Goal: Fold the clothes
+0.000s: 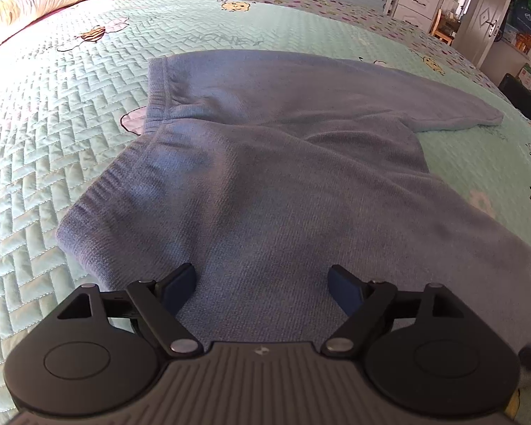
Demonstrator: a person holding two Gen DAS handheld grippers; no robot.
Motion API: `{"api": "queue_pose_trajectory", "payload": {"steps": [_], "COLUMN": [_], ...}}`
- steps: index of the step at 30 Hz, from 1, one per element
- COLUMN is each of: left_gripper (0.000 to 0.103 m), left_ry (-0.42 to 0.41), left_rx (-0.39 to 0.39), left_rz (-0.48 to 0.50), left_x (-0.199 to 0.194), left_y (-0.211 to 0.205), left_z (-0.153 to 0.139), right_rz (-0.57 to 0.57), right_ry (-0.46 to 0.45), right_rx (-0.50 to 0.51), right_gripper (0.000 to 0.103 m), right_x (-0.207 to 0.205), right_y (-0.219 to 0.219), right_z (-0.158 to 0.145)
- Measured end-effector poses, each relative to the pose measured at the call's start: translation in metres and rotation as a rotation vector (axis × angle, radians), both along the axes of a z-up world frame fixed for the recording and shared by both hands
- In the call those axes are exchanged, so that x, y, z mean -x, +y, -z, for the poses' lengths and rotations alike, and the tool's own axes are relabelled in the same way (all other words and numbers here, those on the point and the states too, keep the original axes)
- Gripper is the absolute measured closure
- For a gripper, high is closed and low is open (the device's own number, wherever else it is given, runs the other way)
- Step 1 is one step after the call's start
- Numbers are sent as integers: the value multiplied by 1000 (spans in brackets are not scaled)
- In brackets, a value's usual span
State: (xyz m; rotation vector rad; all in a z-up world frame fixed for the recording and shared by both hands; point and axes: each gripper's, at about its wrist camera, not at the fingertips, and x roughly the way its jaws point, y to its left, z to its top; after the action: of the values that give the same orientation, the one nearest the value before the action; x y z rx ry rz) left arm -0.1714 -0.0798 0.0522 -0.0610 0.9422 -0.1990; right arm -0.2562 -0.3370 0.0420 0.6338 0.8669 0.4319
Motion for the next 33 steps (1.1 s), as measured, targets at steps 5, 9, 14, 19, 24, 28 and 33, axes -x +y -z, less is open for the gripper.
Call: {"api": "queue_pose_trajectory", "payload": {"steps": [5,9,14,19,24,28,33], "left_gripper": [17,16,15,14,11,9,9], "left_ry": [3,6,9,16,13,14,12], "left_rx": [30,43,42,57,44,51,93], "left_rz": [-4,11,31,27,46,48,57], "left_x": [-1,-2,-3,-5,-5,-5,-4], "left_y": [4,7,7,8,5,5,14], "left_z": [0,0,0,1,2,2,1], "right_rz": [-60,-45,-77,-141,-129,-146,-136], "right_ry": [60,122,12,89,96,38,103], "right_rx": [12,9,-3,35,26,43,37], "right_gripper": [95,103,97,99,97,96,101], "right_x": [-27,-24,-30,-51,-48,-52,-60], "right_y": [26,28,43,69,66,74,75], "right_z": [24,40,8,33,31,14,35]}}
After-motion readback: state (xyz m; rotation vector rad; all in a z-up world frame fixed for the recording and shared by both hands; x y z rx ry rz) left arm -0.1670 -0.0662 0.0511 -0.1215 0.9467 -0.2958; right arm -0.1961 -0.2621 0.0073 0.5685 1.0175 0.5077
